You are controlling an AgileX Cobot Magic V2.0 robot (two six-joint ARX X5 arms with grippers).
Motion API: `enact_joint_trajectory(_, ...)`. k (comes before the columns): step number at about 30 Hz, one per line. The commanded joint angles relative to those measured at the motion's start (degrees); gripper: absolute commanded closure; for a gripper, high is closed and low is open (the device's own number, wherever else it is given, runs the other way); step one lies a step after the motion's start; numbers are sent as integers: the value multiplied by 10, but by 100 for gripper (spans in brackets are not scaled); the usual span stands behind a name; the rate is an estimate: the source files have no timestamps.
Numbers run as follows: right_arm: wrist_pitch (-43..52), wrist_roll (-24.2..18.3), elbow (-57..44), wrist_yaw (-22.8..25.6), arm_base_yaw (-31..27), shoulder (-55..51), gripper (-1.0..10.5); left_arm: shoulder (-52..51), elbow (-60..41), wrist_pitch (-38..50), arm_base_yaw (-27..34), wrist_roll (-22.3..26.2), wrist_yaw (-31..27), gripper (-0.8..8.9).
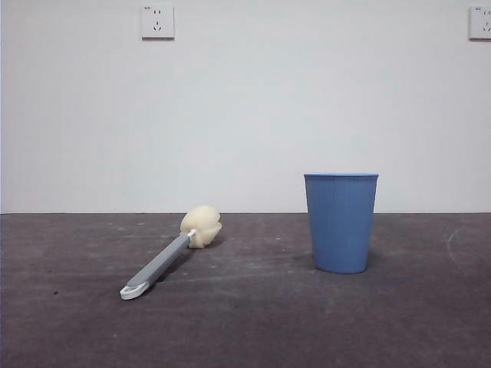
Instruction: Pick up the cup brush,pick up the cup,insert the brush into the cup,clean the cup,put the cup brush back,put the cup back to the fixed position on the table
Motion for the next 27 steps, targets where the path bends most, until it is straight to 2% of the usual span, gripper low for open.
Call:
enact_joint_trajectory(1,4,3,0,2,1,-1,946,-1,-8,4,2,-10,0,817)
enact_joint_trajectory(20,4,2,0,2,1,-1,946,-1,-8,4,2,-10,-1,817)
enact_joint_trajectory(21,8,-18,0,5,1,-2,946,-1,-8,4,2,-10,-1,817)
enact_joint_trajectory(24,40,-56,0,59,-5,-13,946,-1,-8,4,2,-10,-1,817)
enact_joint_trajectory(26,96,-61,-3,110,-14,-30,946,-1,-8,5,2,-10,-1,817)
enact_joint_trajectory(27,125,-64,-6,118,-19,-39,946,-1,-8,5,2,-10,-1,817)
